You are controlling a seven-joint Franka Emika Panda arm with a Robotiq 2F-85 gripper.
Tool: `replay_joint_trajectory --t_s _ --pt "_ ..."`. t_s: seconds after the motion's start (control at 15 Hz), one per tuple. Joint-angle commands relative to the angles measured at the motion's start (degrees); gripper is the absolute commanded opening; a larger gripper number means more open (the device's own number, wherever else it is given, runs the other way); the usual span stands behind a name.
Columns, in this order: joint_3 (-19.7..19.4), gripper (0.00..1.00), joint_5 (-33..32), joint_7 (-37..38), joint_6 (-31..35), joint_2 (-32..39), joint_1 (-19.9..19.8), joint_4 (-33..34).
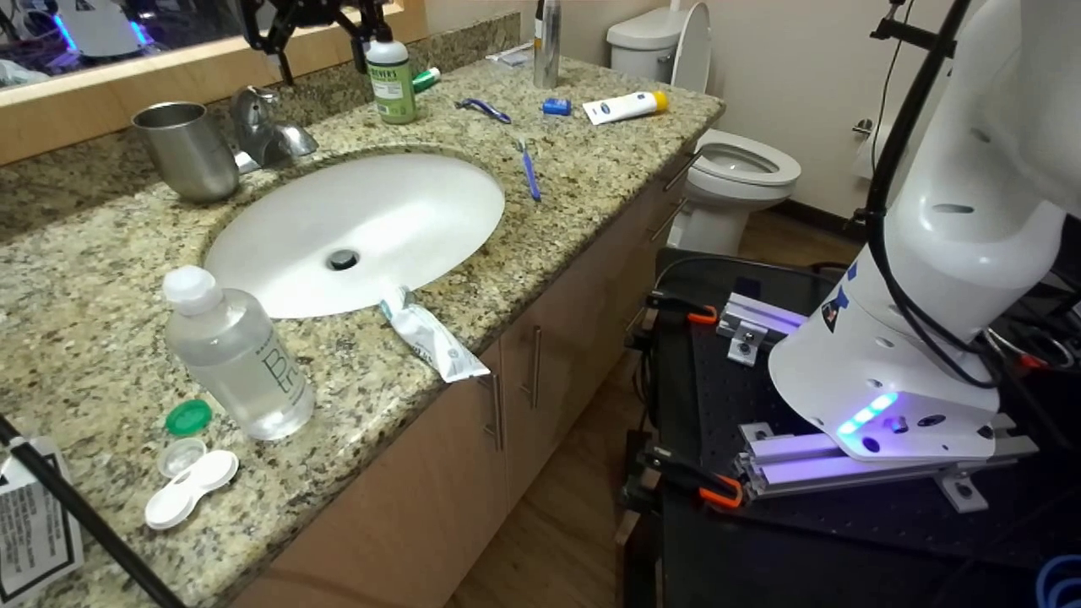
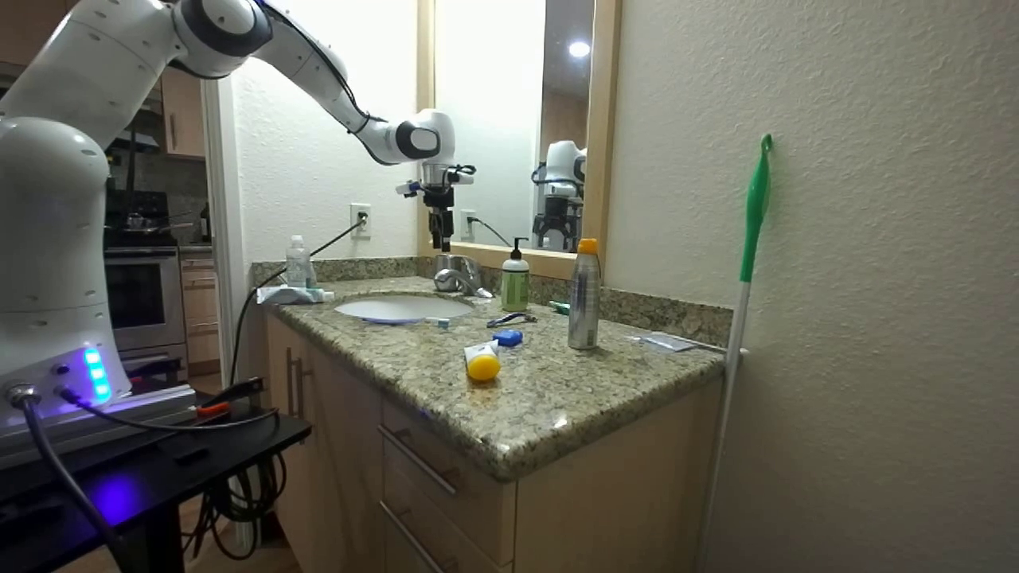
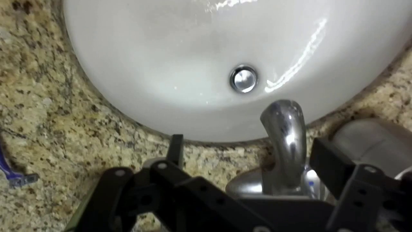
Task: Pull the faucet handle up
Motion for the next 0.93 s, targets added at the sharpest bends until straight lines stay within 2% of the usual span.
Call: replay_joint_trajectory --t_s 0.0,0.07,0.67,0.8,0.87 --pt "-0.6 1.00 0.6 0.5 1.3 4.6 -0.9 5.6" --pt "-0.6 1.00 0.1 0.4 1.1 1.7 -0.2 2.5" --pt "1.2 1.00 1.1 -1.5 1.8 4.6 -0.1 6.6" --pt "0.2 1.00 -0.1 0.4 2.5 7.5 0.2 9.3" --pt "0.6 1.00 0.1 0.0 1.3 4.3 0.6 6.2"
